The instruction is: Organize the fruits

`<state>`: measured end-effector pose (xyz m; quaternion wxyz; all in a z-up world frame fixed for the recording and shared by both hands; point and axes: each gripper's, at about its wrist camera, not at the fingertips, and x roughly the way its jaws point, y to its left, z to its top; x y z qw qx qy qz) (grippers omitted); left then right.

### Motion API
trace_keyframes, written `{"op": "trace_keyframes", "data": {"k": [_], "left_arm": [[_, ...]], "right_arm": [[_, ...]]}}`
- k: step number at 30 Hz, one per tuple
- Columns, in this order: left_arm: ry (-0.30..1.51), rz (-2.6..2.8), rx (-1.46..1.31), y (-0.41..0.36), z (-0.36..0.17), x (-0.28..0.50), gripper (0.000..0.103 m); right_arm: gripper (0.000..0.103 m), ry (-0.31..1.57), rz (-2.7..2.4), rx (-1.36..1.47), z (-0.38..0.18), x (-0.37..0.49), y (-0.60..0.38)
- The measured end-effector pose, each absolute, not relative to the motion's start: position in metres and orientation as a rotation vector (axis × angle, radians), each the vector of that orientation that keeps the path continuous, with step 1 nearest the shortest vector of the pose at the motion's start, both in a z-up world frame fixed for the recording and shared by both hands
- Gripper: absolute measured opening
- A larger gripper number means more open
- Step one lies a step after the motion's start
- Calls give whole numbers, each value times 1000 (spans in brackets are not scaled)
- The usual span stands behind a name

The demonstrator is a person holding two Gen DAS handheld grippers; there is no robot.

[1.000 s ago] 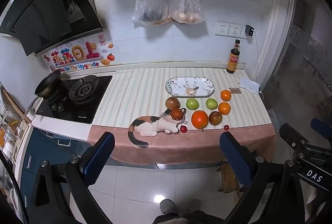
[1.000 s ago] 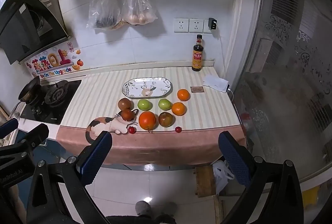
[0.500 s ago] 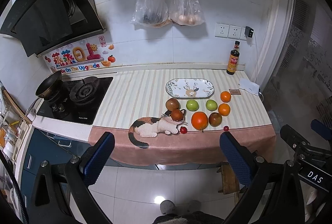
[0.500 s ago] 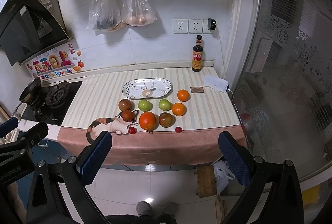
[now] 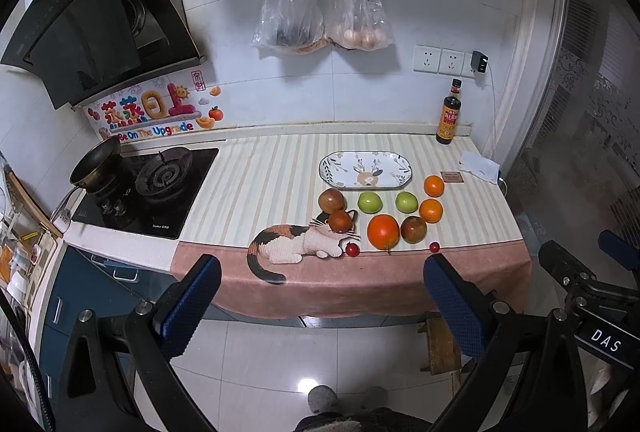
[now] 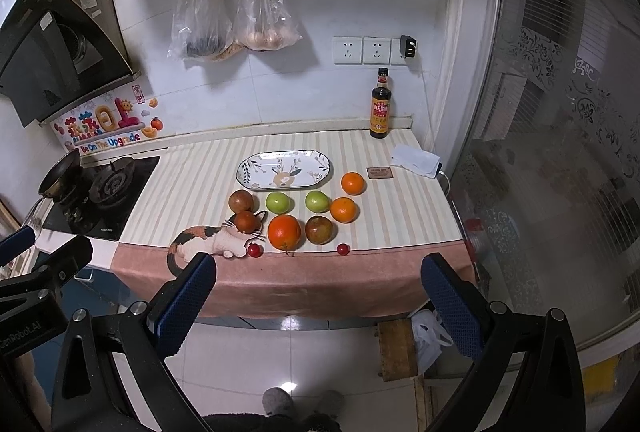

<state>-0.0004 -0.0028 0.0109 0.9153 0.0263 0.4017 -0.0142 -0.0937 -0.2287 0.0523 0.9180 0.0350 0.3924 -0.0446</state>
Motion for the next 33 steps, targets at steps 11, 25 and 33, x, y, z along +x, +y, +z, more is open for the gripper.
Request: {"op": "trace_keyframes", "data": {"k": [11, 25, 33], "left_arm": [[823, -29, 56, -2, 13, -2, 103], [823, -29, 57, -3, 12, -2, 103], [825, -30, 56, -3, 15, -3, 103]], "right_arm": [[103, 802, -94, 75, 52, -95, -232], [103, 803, -94, 79, 52, -94, -233], [103, 807, -93, 75, 52, -92, -233]]}}
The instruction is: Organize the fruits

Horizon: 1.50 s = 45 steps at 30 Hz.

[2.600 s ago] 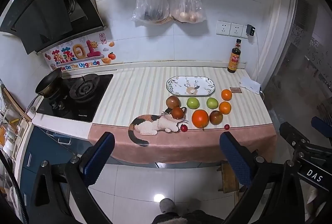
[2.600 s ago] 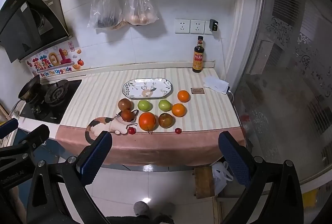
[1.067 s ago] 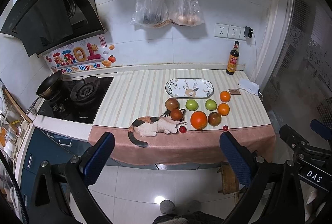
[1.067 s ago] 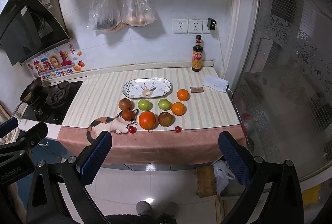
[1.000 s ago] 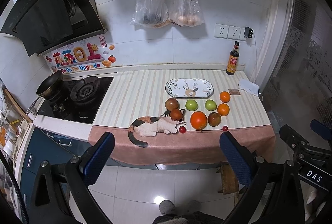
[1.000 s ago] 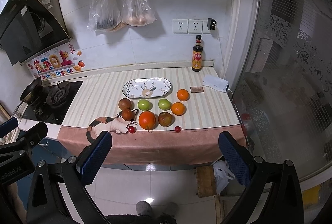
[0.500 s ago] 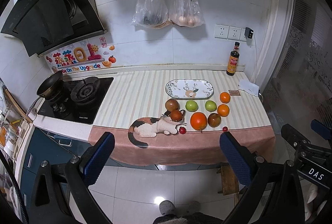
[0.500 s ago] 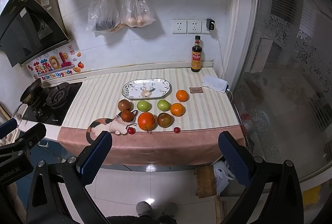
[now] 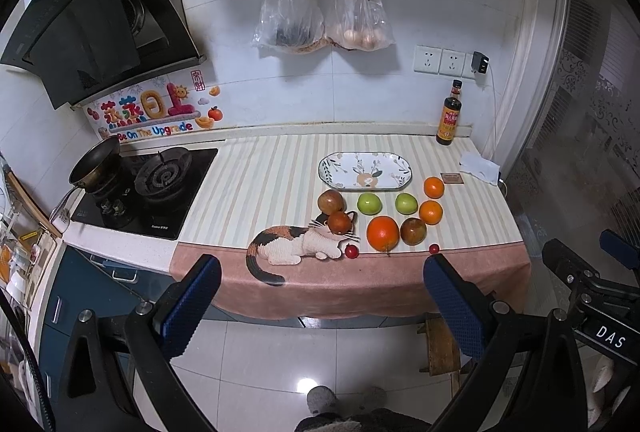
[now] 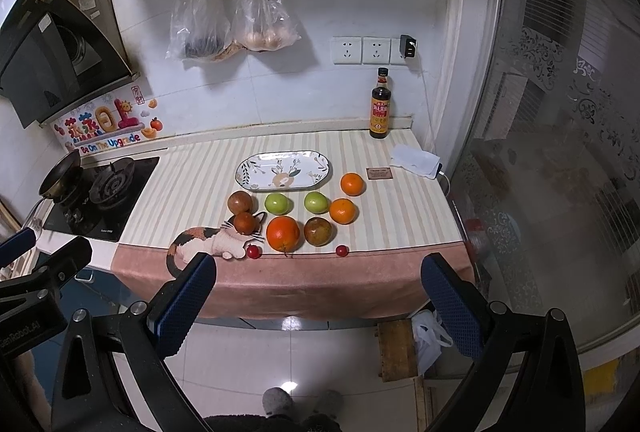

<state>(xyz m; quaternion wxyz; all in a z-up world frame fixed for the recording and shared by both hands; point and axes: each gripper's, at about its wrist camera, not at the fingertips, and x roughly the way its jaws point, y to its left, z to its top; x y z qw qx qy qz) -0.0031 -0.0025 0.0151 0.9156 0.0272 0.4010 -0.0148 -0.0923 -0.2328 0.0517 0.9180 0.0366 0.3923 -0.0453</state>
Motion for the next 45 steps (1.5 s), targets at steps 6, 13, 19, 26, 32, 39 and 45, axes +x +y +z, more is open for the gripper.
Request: {"op": "trace_keyframes", "data": {"k": [6, 13, 19, 26, 32, 39, 45], "left_arm": [[825, -29, 53, -3, 16, -3, 103], [833, -25, 42, -3, 13, 5, 103], [831, -16, 33, -4, 11, 8, 103], [817, 36, 21, -6, 2, 23, 103], [794, 162, 56, -6, -23, 59, 103], [930, 223, 74, 8, -85, 124, 103], [1077, 220, 89, 20, -145, 192, 103]], "right_arm": [[103, 805, -93, 74, 52, -91, -231], [103, 809, -88, 72, 53, -90, -231], [103, 815, -75, 66, 54, -84, -233], [103, 804, -20, 133, 47, -69, -247], [103, 821, 33, 198, 13, -36, -264], [103, 971, 86, 270, -65, 36, -270], [103, 1122, 95, 402, -151, 102, -273]]}}
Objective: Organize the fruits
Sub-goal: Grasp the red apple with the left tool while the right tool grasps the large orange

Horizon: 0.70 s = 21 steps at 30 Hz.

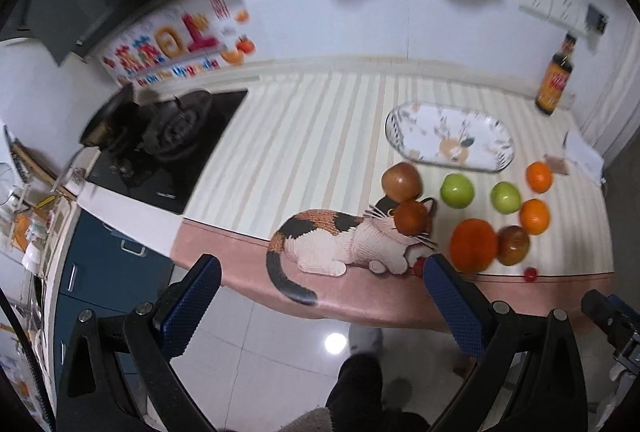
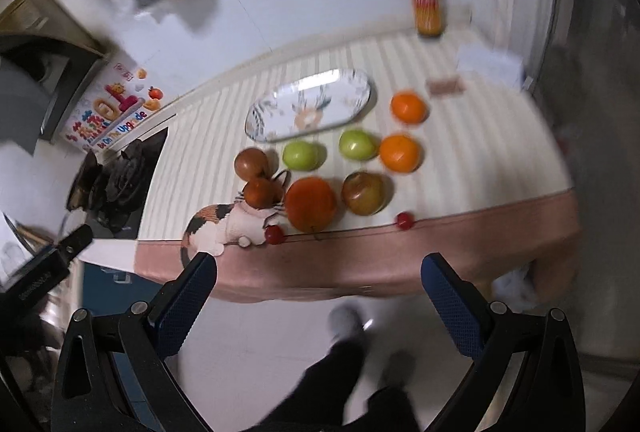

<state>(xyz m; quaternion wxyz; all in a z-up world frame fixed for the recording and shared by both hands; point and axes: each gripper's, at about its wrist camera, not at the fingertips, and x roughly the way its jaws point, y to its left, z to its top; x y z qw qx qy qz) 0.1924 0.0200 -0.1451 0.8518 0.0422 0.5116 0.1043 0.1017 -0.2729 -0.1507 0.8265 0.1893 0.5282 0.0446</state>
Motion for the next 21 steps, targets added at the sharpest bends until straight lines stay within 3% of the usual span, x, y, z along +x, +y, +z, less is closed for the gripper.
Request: {"op": "trace_keyframes", "data": {"k": [10, 17, 21], "left_arm": [[1294, 58, 200, 30, -241, 334, 103], [1483, -121, 197, 21, -301, 402, 103], [1575, -197, 174, 9, -328, 424, 103]], "right_arm": [[101, 1365, 37, 375, -282, 227, -211], [78, 1503, -13, 217, -325, 260, -174], [78, 1530, -54, 175, -338, 266, -167]]}}
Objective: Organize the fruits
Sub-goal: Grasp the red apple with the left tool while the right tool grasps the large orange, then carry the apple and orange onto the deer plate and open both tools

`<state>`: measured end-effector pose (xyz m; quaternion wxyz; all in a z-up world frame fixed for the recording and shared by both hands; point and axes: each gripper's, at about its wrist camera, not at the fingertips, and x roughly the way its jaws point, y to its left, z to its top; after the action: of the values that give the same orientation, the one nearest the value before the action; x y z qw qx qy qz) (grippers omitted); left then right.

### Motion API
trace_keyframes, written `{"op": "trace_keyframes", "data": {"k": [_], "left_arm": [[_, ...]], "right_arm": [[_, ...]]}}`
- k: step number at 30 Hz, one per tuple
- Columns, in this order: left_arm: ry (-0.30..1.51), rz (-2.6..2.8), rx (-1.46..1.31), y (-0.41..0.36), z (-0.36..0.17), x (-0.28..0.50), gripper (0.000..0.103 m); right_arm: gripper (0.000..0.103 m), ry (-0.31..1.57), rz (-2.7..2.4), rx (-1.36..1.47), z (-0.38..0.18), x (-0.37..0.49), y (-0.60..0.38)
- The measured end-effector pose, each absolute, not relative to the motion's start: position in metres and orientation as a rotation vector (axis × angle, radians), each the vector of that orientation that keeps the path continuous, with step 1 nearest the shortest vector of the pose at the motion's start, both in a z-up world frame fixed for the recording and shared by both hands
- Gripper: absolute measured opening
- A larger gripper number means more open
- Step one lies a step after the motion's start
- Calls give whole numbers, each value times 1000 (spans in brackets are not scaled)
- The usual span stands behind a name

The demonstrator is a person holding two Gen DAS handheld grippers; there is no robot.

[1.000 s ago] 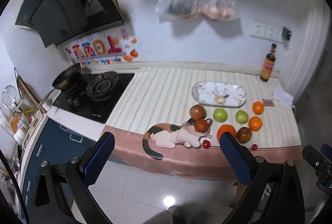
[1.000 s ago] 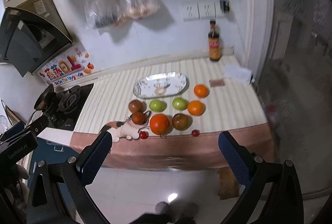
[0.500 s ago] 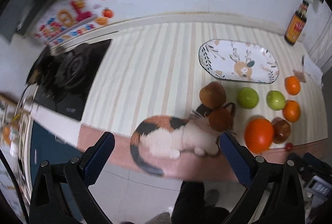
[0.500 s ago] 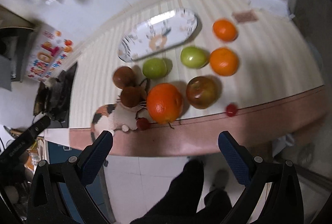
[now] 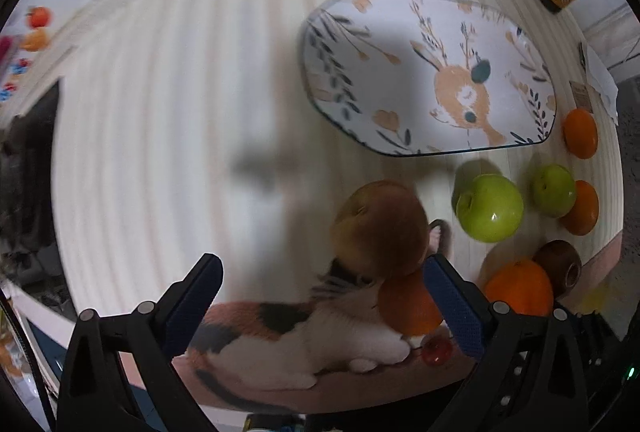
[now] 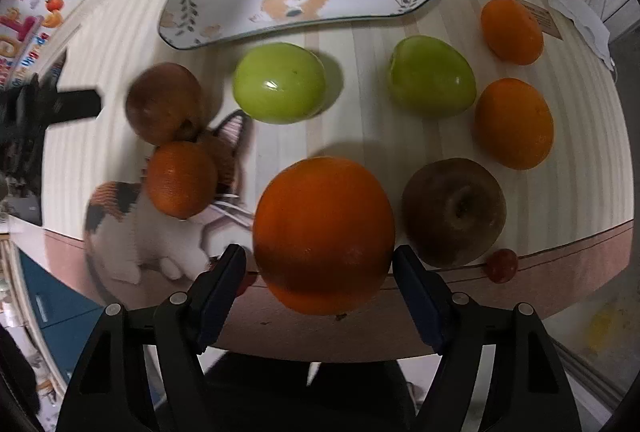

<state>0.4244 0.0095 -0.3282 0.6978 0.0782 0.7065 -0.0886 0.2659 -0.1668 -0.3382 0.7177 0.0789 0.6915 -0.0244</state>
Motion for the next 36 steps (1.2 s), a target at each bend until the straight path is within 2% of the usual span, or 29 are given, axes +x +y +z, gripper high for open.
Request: {"op": "trace_keyframes", "data": {"k": [10, 11, 14, 20, 25, 36], "left_arm": [[1681, -284, 224, -19, -373, 439, 101], [1678, -289, 213, -19, -374, 439, 89], [1684, -331, 122, -20, -378, 439, 67], [1600, -299, 175, -14, -369, 425, 67], [1545, -289, 174, -6, -342, 403, 67], [1474, -221, 90, 33, -290, 388, 67]], "right_arm": [[79, 1570, -72, 179, -354, 288, -154], [79, 1572, -71, 176, -356, 289, -151], [80, 1587, -66, 179, -359, 292, -149], [79, 1604, -40, 115, -363, 301, -130], [78, 1603, -40, 84, -365, 298, -116], [77, 1534, 24, 219, -327, 307, -107]]}}
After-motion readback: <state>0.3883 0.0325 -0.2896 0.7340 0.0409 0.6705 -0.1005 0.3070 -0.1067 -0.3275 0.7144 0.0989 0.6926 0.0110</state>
